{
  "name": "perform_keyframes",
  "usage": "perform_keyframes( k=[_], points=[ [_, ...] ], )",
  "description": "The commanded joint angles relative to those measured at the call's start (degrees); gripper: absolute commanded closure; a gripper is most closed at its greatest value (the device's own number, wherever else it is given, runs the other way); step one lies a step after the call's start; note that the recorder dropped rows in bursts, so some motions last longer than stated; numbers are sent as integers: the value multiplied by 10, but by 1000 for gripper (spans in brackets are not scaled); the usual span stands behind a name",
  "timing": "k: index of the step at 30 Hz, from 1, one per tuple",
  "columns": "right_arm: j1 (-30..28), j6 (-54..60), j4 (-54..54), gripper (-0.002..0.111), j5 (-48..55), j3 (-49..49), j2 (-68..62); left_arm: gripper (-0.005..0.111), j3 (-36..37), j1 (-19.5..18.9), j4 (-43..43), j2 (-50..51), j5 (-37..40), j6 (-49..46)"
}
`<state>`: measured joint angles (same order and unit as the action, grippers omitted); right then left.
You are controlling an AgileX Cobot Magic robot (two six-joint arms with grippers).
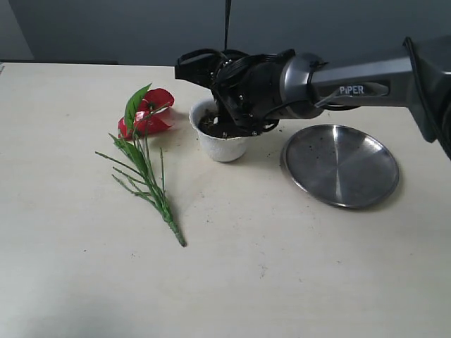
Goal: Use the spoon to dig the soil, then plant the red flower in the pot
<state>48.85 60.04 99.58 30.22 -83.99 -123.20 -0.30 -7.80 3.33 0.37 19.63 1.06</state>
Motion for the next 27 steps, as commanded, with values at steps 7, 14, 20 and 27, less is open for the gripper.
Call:
perform_keyframes(
  k=[7,14,20,27],
  points=[
    [-2,-7,4,109,-4,7,-13,106,3,0,4,-4,-3,0],
    [4,-11,4,109,2,49,-3,106,3,0,4,-4,-3,0],
    [9,-11,4,109,11,54,3,106,3,0,4,-4,-3,0],
    [19,-11,4,109,24,54,9,106,3,0,4,-4,-3,0]
  ],
)
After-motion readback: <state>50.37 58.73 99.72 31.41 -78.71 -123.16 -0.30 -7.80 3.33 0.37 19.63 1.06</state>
